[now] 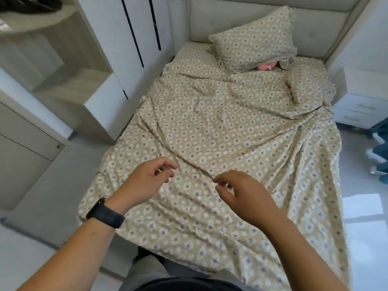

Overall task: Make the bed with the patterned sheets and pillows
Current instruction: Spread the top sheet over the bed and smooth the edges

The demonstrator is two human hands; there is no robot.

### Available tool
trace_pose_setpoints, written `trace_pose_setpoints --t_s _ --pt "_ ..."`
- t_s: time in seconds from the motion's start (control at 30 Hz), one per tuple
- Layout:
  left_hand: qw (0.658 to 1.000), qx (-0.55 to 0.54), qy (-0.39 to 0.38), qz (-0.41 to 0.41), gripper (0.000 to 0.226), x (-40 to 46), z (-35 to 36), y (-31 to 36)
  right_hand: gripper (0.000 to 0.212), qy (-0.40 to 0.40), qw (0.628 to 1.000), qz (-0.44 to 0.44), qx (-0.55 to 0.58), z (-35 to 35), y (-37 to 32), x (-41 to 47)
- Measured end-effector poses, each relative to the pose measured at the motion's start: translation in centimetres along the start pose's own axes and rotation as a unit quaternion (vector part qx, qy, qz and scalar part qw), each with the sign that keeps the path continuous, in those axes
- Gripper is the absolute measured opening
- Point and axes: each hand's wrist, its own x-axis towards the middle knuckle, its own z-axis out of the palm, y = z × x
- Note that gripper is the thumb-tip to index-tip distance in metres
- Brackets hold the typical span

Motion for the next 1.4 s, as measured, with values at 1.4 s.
trace_pose_setpoints --t_s 1.4 --pt "0.941 0.123 -0.293 0.114 0.014 12.7 -45.0 -33.5 0.022 0.115 0.976 0.185 0.023 33.1 -45.2 30.2"
